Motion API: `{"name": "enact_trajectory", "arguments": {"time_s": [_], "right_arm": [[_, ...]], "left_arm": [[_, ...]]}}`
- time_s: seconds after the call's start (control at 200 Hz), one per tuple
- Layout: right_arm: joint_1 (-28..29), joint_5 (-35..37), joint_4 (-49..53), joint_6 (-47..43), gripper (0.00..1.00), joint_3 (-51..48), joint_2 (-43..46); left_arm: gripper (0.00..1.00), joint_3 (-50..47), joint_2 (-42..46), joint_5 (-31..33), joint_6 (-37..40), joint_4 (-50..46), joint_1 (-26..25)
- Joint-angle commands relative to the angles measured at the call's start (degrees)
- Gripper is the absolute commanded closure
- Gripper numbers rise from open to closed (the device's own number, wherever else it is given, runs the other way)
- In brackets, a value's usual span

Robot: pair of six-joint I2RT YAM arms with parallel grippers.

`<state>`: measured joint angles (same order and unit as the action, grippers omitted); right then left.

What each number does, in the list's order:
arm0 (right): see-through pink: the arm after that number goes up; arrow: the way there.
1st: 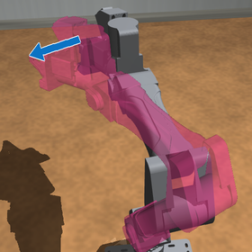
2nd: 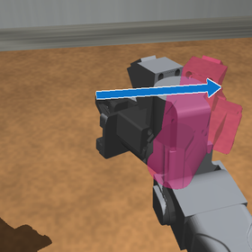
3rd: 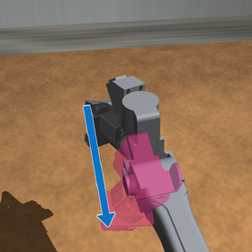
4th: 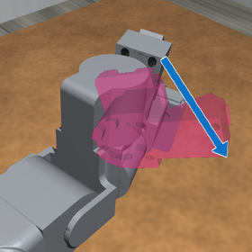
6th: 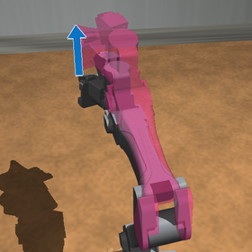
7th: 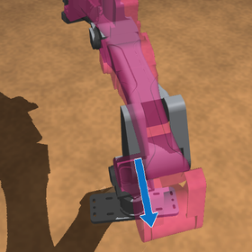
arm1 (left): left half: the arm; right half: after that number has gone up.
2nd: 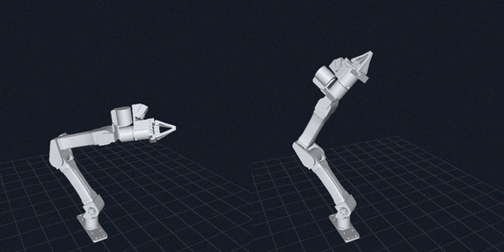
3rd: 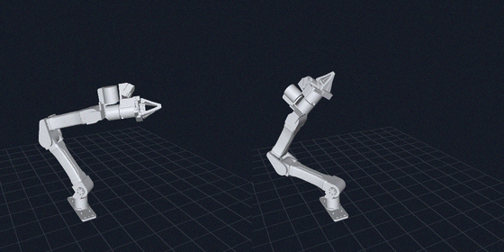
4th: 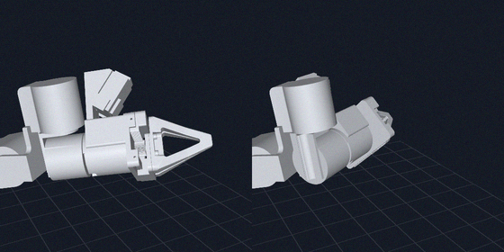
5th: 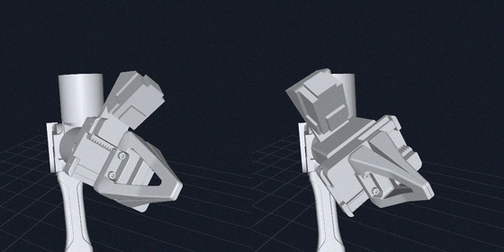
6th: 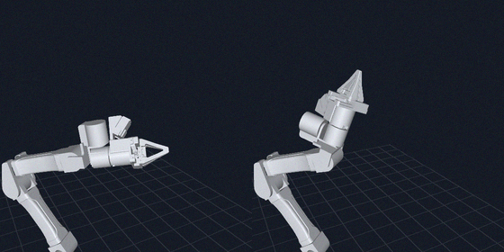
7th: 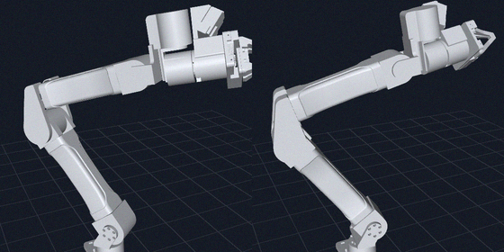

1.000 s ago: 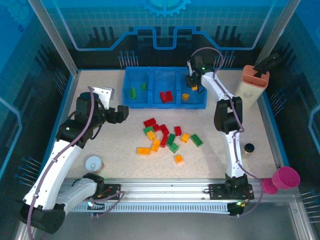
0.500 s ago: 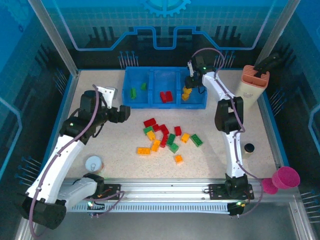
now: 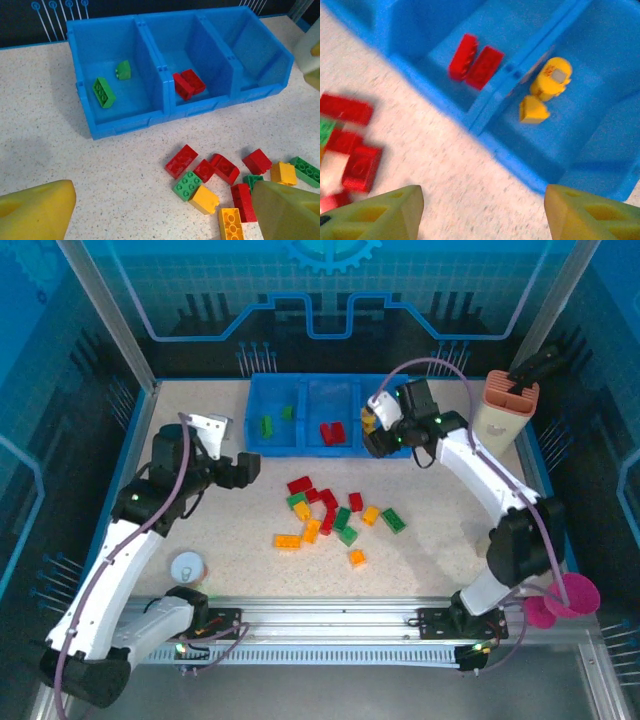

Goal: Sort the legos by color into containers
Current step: Place the lego in the container, then pick up the lego from the center of the table.

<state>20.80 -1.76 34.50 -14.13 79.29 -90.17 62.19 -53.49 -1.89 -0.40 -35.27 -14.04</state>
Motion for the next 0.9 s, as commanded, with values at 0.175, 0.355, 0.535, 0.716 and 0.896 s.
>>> {"name": "enact_trajectory", "arguments": {"time_s": [0.175, 0.355, 0.535, 0.716, 0.896], "right_arm": [[8.3, 0.3, 23.7, 3.3, 0.32, 3.5, -4.7], [13.0, 4.2, 27.4, 7.3, 0.29, 0.8, -7.8], [16.0, 5.5, 26.5, 8.6, 0.28, -2.7, -10.0], [16.8, 8.2, 21.6, 9.0, 0.27, -6.9, -10.9], [18.0, 12.9, 16.7, 7.8, 0.27, -8.7, -11.7]], "left_arm": [[0.07, 0.0, 2.1, -2.5, 1.7, 0.2, 0.2], [0.06, -1.0, 2.3, -4.5, 1.6, 1.1, 0.2], [0.06, -1.9, 2.1, -4.7, 1.6, 1.8, 0.2], [0.06, -2.5, 1.8, -4.6, 1.6, 2.3, 0.2], [0.05, -2.2, 0.8, -4.6, 1.9, 1.5, 0.2]]}}
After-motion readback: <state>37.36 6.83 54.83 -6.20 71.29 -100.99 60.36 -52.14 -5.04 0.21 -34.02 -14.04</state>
